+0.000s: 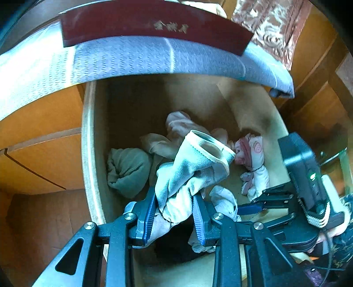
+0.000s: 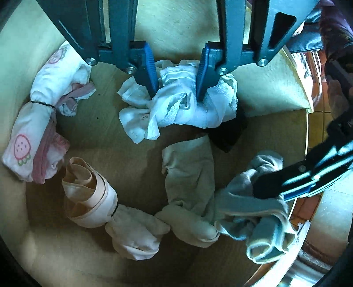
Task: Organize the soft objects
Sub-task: 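Grasp the white lacy cloth with the right gripper while the left gripper lifts the pale blue cloth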
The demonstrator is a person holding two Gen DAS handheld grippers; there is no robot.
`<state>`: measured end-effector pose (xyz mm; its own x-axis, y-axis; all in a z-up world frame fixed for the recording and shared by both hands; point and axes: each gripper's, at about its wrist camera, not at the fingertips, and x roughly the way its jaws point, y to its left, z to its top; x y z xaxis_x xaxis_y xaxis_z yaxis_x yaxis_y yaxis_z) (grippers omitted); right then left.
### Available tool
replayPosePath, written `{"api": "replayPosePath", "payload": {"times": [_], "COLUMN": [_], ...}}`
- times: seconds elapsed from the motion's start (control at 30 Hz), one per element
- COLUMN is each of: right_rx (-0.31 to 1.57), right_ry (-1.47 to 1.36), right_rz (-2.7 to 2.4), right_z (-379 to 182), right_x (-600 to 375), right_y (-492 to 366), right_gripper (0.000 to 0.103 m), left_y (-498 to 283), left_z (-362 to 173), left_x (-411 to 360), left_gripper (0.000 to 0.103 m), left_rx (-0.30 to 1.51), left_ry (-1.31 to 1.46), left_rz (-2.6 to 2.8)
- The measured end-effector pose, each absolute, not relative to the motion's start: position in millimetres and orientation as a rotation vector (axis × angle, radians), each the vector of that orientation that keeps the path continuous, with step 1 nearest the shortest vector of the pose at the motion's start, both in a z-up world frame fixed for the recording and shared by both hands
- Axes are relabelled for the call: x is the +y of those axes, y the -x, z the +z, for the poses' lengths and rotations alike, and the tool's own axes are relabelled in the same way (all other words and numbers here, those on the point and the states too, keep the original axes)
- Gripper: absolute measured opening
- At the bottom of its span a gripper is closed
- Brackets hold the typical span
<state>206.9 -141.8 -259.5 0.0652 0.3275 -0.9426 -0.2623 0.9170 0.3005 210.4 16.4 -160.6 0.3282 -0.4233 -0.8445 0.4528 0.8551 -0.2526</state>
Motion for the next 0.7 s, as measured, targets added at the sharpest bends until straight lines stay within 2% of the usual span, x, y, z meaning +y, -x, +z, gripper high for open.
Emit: {"api": "replayPosePath", "payload": {"times": [0.17,0.7], "right_rx": [1.434,1.373], "right_ry": [-0.005,0.122], "right_rz": [0.426,0.318], "right_z": [-263,-261], "right_x": [-130,-103], "right_y": [-203,-186], "right_gripper": [0.027,0.025], "left_y": [-202,-185], "left_z": [-142,-92], "left_x": [28,33], "left_gripper": [0.031,0.031], "left_rx": [1.031,0.85], "left_ry": [0.008,0.02], "left_rz": [-0.561,-0.466]}}
